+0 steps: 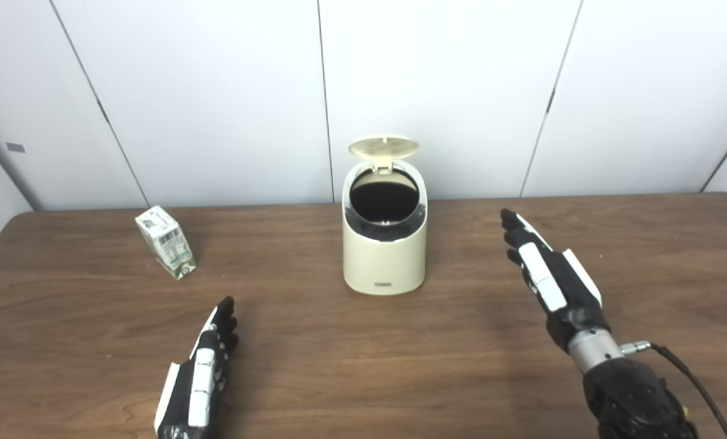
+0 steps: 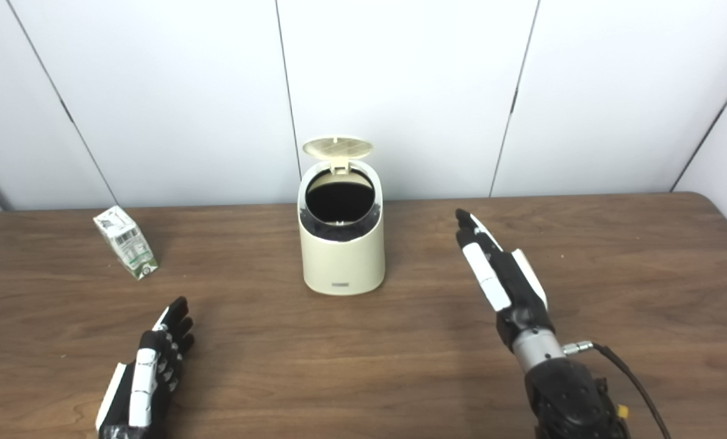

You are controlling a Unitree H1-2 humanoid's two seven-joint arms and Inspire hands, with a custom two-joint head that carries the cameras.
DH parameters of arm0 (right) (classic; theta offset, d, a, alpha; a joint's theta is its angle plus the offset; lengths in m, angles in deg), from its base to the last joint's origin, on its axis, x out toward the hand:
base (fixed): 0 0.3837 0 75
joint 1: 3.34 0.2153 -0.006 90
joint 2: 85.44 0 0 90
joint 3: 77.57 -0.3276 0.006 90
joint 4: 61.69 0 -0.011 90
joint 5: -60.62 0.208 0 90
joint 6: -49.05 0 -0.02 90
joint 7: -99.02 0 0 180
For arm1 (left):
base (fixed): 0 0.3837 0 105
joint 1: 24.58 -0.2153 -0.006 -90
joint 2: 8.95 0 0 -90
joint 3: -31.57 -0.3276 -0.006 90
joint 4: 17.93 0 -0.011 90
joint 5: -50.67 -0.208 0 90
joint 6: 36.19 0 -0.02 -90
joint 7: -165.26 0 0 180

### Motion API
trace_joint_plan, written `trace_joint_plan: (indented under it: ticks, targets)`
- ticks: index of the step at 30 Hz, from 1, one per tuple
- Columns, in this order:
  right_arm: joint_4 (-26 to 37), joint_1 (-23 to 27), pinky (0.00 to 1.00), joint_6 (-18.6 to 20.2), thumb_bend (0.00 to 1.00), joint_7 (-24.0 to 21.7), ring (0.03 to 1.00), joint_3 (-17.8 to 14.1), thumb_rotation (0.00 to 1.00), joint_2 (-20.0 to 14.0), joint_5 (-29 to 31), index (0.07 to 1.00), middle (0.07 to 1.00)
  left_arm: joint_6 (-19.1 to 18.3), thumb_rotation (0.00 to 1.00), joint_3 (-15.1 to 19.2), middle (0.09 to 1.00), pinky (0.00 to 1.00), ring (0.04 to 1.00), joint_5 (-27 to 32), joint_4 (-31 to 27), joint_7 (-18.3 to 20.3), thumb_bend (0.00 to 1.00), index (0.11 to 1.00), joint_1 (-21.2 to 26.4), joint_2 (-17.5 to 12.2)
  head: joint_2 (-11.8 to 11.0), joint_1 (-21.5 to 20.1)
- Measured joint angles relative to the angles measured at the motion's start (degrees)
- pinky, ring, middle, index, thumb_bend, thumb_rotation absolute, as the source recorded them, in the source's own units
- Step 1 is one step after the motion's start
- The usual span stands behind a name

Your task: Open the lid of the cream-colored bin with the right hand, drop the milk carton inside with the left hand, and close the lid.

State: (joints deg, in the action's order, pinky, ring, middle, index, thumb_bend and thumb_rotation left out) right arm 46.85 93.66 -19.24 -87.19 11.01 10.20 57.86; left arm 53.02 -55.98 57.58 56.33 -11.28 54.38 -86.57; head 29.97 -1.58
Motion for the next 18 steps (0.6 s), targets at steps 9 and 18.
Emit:
trace_joint_plan:
  ticks: [9,18]
  targets:
    - [0.30,-8.65,0.95,-9.11,0.60,2.66,0.969,-0.51,0.97,3.29,-0.08,0.969,0.977,-0.24,1.00,0.16,1.000,1.00,1.000,-0.04,-0.27,0.01,0.59,1.000,-0.02,-0.05,0.53,-0.26]
    - [-3.92,-9.91,0.99,-15.81,0.62,3.27,0.965,-2.02,0.97,3.37,1.54,0.965,0.970,-0.24,1.00,0.38,1.000,1.00,1.000,-0.67,-0.29,0.02,0.59,1.000,-0.02,-0.27,0.35,1.49]
